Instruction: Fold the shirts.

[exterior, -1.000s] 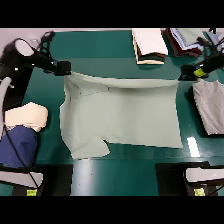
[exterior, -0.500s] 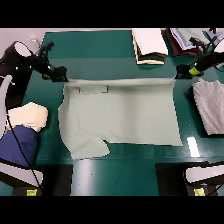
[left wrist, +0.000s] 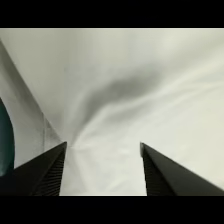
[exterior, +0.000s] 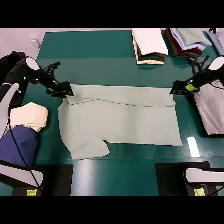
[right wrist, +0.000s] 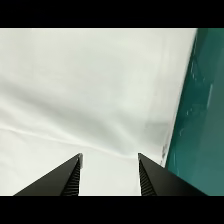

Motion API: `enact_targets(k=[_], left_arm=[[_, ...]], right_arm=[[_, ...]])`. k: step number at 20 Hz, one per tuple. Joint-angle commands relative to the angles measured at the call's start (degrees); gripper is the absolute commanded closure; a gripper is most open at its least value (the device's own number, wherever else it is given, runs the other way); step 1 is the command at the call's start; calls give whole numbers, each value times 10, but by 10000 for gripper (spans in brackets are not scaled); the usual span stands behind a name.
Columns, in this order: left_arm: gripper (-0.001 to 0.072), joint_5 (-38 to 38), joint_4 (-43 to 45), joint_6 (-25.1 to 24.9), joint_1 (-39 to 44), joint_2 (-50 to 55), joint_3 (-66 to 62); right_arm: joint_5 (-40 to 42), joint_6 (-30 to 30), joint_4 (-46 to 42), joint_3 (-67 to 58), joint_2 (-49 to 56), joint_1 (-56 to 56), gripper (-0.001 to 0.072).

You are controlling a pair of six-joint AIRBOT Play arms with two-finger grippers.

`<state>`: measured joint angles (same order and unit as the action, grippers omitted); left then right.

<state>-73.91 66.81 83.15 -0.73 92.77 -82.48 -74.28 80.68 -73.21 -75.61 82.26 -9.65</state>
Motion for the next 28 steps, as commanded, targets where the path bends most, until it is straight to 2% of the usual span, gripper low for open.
enact_targets(k=[1,4,8,11,15,18,21,22,23,25,28], left_arm=[[160,-27,50,19,-2,-56,36],[160,-17,67,31,-2,-177,178],[159,-13,65,56,-2,-345,404],[159,-8,59,80,-2,-416,508],[159,29,-3,76,-2,-431,575],[160,95,-92,42,-2,-431,603],[163,115,-142,22,-2,-431,608],[296,109,-148,20,-2,-431,608],[471,101,-155,12,-2,-431,608],[683,86,-163,-7,-2,-431,602],[684,62,-160,-12,-2,-431,567]], right_arm=[[-21,3,2,13,-49,-3,302],[-15,3,2,40,-120,5,303],[31,3,2,83,-190,19,303],[36,3,2,94,-205,21,304],[33,3,2,94,-205,21,304],[31,3,2,94,-205,21,304],[22,3,2,94,-205,21,304],[10,3,2,94,-205,19,304],[-3,2,1,94,-205,13,304],[-33,-7,1,100,-207,-11,304],[-71,-14,-10,175,-237,-77,304]])
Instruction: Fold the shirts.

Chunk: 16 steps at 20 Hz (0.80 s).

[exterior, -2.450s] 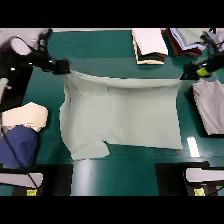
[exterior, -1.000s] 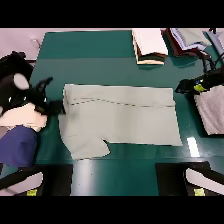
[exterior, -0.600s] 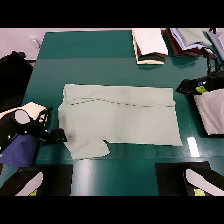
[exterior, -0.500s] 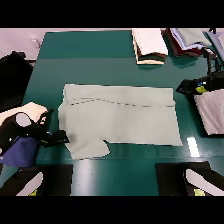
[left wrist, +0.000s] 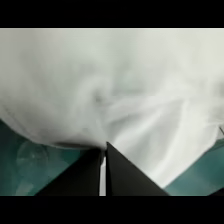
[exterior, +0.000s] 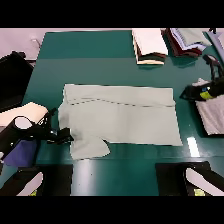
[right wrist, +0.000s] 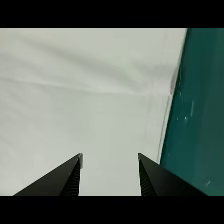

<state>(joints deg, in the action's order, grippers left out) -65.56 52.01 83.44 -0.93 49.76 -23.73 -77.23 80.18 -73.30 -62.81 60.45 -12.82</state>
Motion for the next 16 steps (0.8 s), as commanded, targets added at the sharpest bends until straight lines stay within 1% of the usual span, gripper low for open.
enact_targets(k=[1,2,3,4,5,7,8,9,11,12,13,14,15,16], left_arm=[[684,-23,-8,-15,0,-1,-33],[684,-23,-3,-15,0,-1,-45],[683,-23,3,-15,0,-1,-54],[683,-23,5,-20,0,-1,-62],[683,-23,5,-25,0,-1,-66],[683,-24,7,-28,0,-1,-68],[683,-24,7,-30,0,-1,-68],[683,-24,7,-30,0,-1,-68],[683,-25,10,-30,0,-1,-68],[683,-26,12,-30,0,-1,-68],[684,-26,17,-30,0,-1,-68],[684,-26,20,-30,0,-1,-68],[685,-28,21,-30,0,-2,-68],[685,-40,22,-30,0,-2,-70]], right_arm=[[-47,-12,-22,88,-35,-73,304],[-53,-23,-36,138,-54,-107,301],[-54,-34,-40,189,-69,-144,271],[-53,-34,-38,231,-76,-179,161],[-53,-40,-32,270,-79,-212,148],[-49,-53,4,332,-75,-263,162],[-40,-59,26,352,-66,-273,192],[-28,-61,44,365,-56,-271,238],[-9,-62,77,377,-28,-243,242],[2,-61,83,376,-14,-223,260],[10,-61,90,374,-1,-203,286],[13,-61,93,367,12,-182,362],[10,-61,92,356,20,-161,548],[3,-61,90,343,19,-144,640]])
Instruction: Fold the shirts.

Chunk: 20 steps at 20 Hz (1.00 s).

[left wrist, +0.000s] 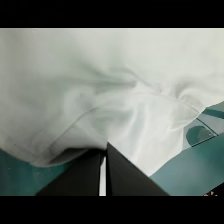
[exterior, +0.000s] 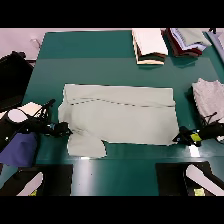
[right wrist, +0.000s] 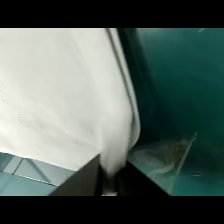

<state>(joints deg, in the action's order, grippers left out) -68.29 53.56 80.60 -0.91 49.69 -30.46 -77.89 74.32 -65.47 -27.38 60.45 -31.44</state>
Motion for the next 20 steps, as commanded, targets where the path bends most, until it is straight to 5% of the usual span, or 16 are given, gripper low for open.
enact_targets(k=[1,10,14,20], left_arm=[[685,-27,10,-1,0,-1,-5],[685,-150,74,59,0,-136,-56],[685,-42,75,17,0,-76,-131],[683,68,76,-46,0,159,-289]], right_arm=[[6,-3,6,-23,9,56,658],[-71,23,-117,-130,-160,89,695],[-37,29,-107,-202,-90,129,695],[25,68,-106,-362,113,206,694]])
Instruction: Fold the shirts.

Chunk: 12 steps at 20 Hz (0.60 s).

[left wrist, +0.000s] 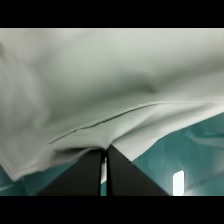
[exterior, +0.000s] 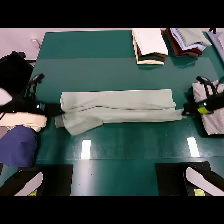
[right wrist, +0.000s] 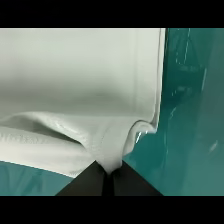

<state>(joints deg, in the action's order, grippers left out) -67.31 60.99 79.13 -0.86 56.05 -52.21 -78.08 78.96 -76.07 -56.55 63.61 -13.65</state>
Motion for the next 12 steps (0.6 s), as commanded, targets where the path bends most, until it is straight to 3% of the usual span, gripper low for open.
enact_targets(k=[1,7,9,10,12], left_arm=[[683,63,1,-32,-1,135,-103],[672,85,0,-44,-1,282,-216],[169,99,1,-13,-1,287,-223],[160,97,1,0,-1,286,-229],[160,69,1,1,-1,286,-247]], right_arm=[[27,23,0,-99,111,33,695],[26,31,7,-233,238,41,683],[32,30,60,-264,262,27,346],[31,17,92,-275,270,18,284],[19,-20,144,-279,275,-9,257]])
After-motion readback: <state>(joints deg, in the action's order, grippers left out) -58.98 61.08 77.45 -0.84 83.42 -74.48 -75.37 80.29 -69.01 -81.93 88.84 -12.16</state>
